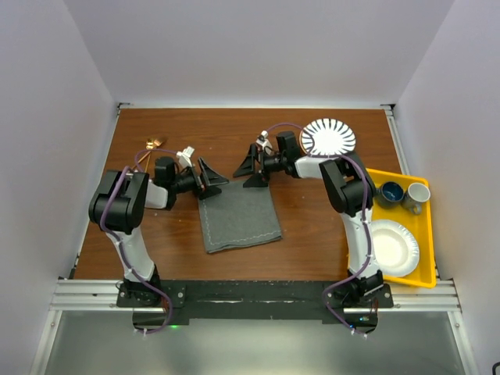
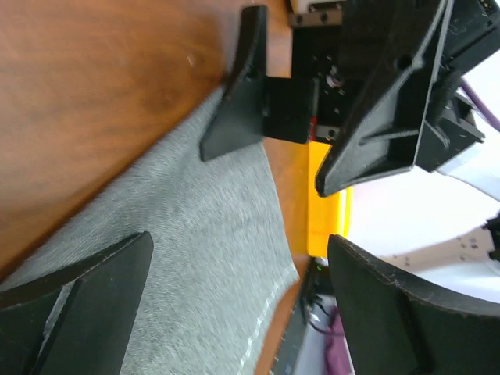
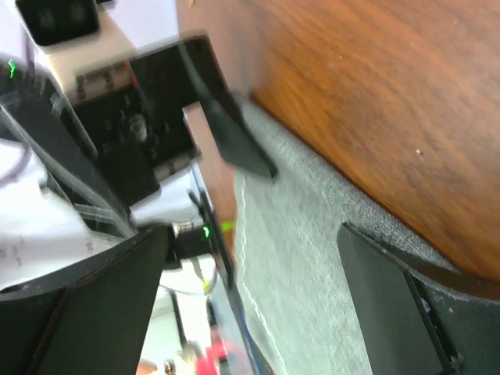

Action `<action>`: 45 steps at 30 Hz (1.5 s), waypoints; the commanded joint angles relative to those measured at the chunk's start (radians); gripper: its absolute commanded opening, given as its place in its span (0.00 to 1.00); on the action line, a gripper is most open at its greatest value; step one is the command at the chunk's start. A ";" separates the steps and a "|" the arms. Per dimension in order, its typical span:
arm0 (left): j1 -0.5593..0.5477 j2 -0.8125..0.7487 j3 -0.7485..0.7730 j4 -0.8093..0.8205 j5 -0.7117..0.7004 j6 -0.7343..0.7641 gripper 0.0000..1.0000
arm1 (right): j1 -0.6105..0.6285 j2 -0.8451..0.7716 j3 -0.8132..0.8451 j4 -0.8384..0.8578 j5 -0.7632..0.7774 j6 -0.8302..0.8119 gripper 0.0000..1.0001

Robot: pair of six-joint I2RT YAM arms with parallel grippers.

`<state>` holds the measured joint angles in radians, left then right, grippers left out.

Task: Fold the napkin into a case and place the utensils inside
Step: Smooth out the square-folded napkin at the center of the board.

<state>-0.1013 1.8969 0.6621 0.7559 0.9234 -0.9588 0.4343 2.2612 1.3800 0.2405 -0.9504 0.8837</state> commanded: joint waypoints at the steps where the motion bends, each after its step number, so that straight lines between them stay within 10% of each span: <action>1: 0.041 0.024 0.030 -0.147 -0.041 0.161 1.00 | -0.038 0.055 0.030 -0.197 0.032 -0.256 0.98; 10: 0.060 -0.007 -0.013 -0.193 -0.029 0.206 1.00 | -0.091 -0.087 0.126 -0.501 -0.051 -0.462 0.98; 18: 0.054 -0.010 -0.015 -0.182 -0.028 0.209 1.00 | 0.029 -0.371 -0.134 -0.120 -0.099 -0.039 0.98; 31: 0.052 -0.016 -0.010 -0.220 -0.052 0.223 1.00 | 0.038 -0.172 -0.246 -0.006 -0.094 -0.048 0.98; 45: 0.057 0.002 -0.013 -0.236 -0.064 0.219 1.00 | -0.063 -0.041 -0.217 -0.299 -0.116 -0.326 0.98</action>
<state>-0.0597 1.8637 0.6758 0.6224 0.9447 -0.7963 0.4061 2.1441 1.1759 0.0505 -1.1713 0.6437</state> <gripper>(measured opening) 0.997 0.981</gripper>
